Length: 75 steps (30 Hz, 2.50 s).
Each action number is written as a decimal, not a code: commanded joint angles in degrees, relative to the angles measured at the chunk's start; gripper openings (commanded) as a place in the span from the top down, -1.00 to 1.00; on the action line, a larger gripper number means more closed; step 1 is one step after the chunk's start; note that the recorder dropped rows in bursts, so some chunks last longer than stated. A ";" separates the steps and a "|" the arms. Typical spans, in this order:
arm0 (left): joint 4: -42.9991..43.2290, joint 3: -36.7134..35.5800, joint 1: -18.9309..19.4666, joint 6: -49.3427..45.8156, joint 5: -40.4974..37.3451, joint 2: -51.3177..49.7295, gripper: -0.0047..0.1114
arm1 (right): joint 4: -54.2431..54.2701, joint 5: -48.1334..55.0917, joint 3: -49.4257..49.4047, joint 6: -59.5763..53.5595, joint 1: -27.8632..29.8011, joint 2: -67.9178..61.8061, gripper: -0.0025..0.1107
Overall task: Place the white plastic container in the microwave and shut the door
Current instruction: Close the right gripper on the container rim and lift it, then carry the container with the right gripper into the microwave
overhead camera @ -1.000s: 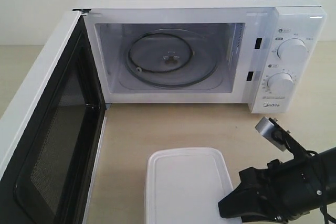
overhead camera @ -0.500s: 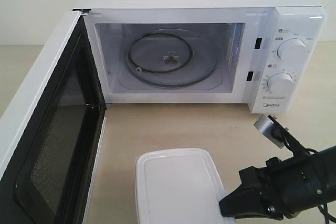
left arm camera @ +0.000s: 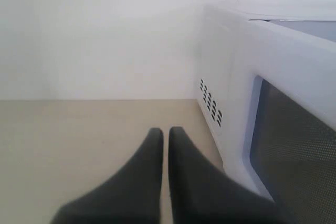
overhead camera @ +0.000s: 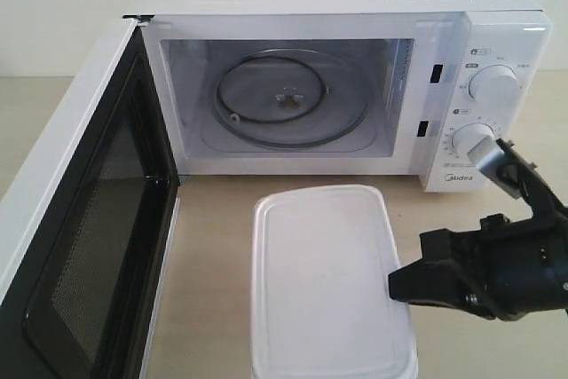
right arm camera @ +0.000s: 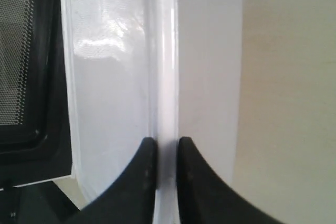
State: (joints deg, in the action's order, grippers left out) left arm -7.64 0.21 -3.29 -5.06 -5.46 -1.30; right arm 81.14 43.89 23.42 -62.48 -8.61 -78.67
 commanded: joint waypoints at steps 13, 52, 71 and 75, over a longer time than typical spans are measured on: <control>0.01 -0.21 0.29 0.61 0.34 0.36 0.84 | 0.49 4.97 -0.10 11.40 -0.03 18.39 0.96; 0.01 -0.21 0.29 0.61 0.34 0.36 0.84 | -47.21 -71.24 -8.23 104.84 -46.95 19.44 0.96; 0.01 -0.21 0.29 0.61 0.34 0.36 0.84 | -48.62 -85.38 -6.23 119.00 -46.95 -0.73 0.96; 0.01 -0.21 0.29 0.61 0.34 0.36 0.84 | -48.49 -85.84 -3.32 120.47 -46.42 -4.64 0.96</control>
State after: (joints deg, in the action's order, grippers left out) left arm -7.64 0.21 -3.29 -5.06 -5.46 -1.30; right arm 33.21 -39.42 18.11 56.87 -55.38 -81.42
